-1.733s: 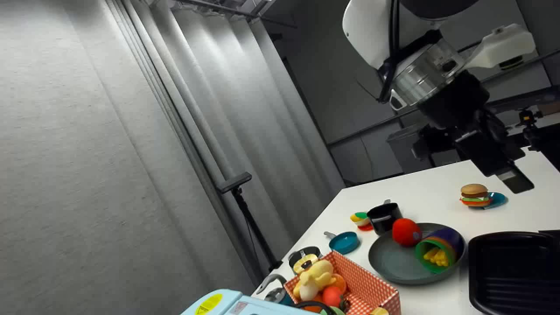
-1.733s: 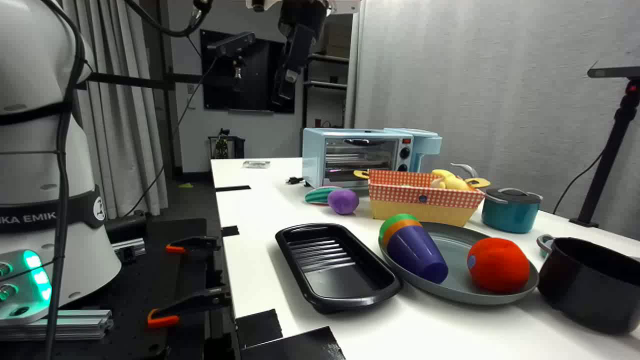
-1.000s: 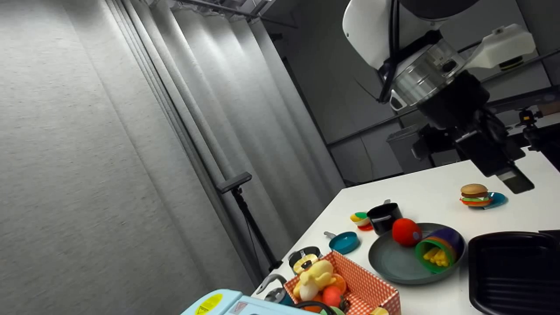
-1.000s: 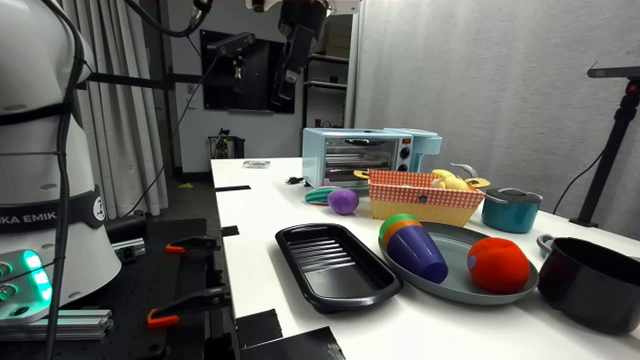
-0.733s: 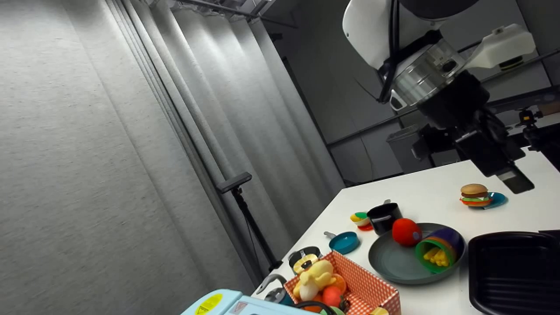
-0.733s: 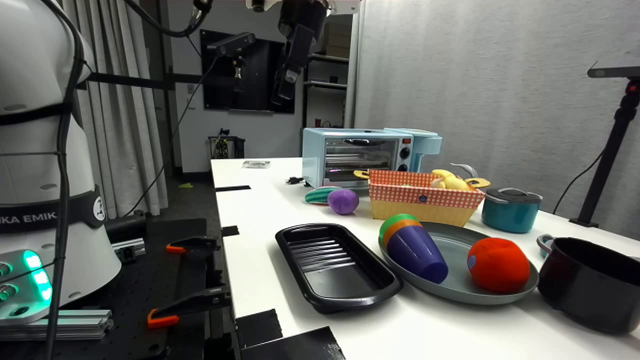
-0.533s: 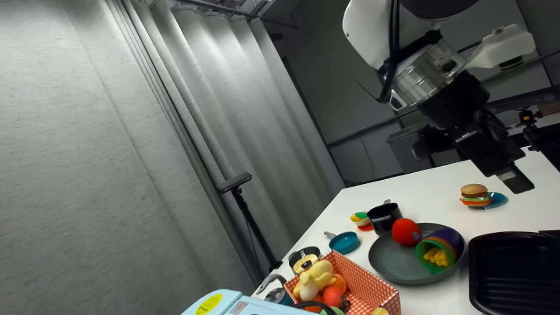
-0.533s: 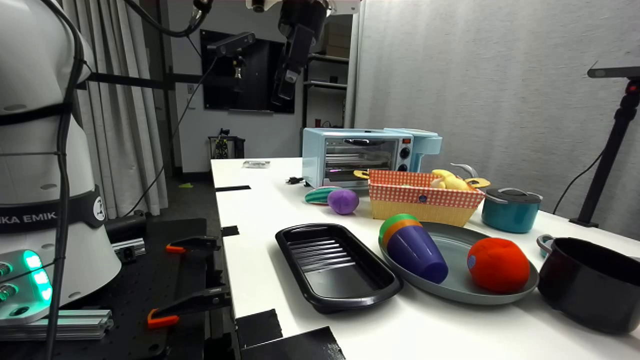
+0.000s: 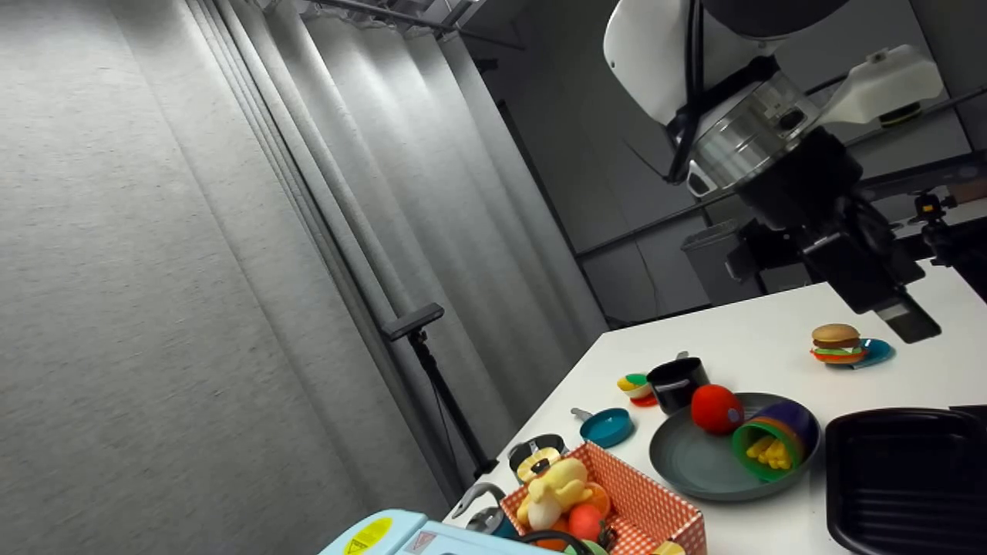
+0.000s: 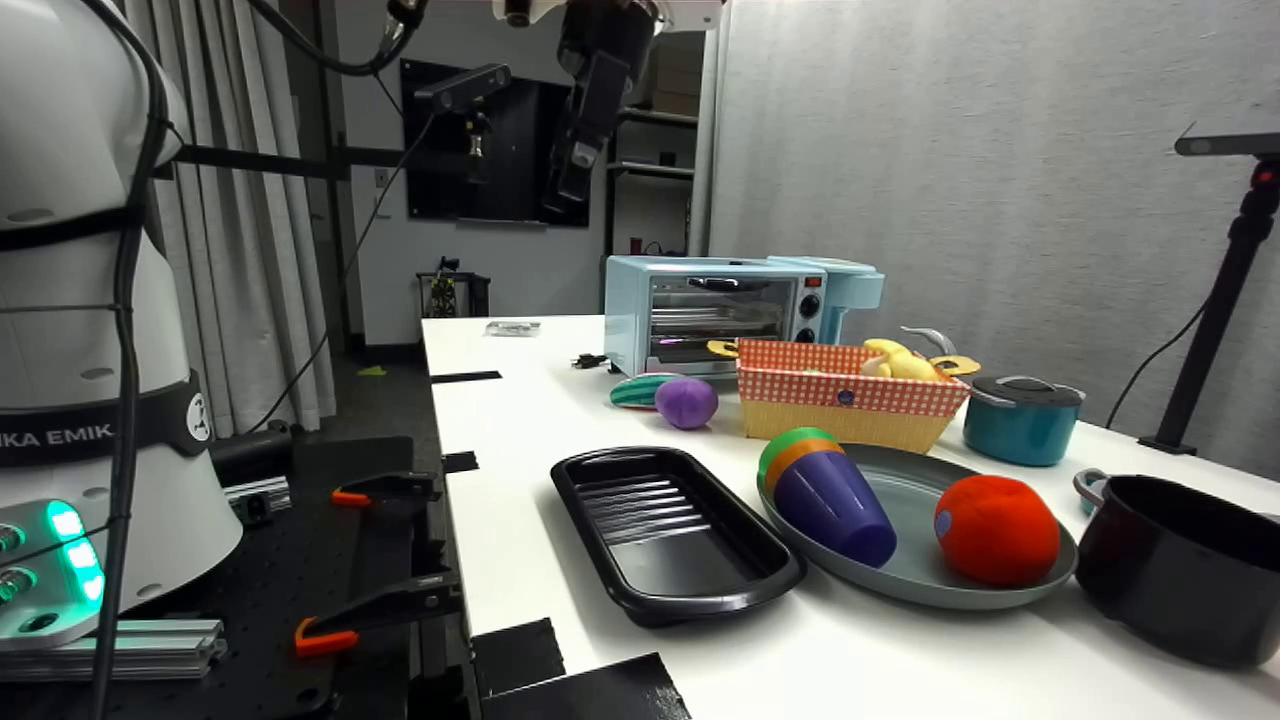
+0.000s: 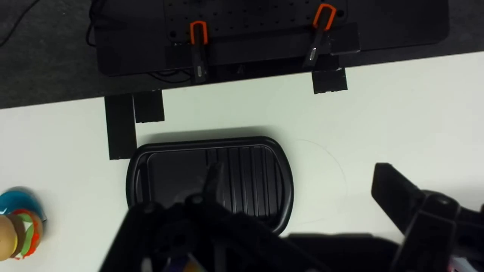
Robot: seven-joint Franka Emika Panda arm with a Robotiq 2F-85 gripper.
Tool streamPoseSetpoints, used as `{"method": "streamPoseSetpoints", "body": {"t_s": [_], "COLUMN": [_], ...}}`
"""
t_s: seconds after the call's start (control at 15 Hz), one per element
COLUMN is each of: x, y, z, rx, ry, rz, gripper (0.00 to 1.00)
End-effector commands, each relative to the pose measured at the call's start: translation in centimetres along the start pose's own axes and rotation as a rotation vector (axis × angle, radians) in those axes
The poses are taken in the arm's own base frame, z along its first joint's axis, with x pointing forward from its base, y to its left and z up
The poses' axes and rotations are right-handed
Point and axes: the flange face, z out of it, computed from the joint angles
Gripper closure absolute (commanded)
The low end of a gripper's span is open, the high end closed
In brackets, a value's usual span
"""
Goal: Put the cups upright
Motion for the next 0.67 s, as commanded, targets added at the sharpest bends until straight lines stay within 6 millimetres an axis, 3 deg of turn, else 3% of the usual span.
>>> {"method": "streamPoseSetpoints", "body": {"t_s": [0.0,0.6], "x": [0.8,4.5], "y": [0.1,0.3], "z": [0.0,-1.1], "rx": [-0.012,-0.049], "ry": [0.041,0.235], "rz": [-0.002,0.023], "gripper": [0.0,0.0]}}
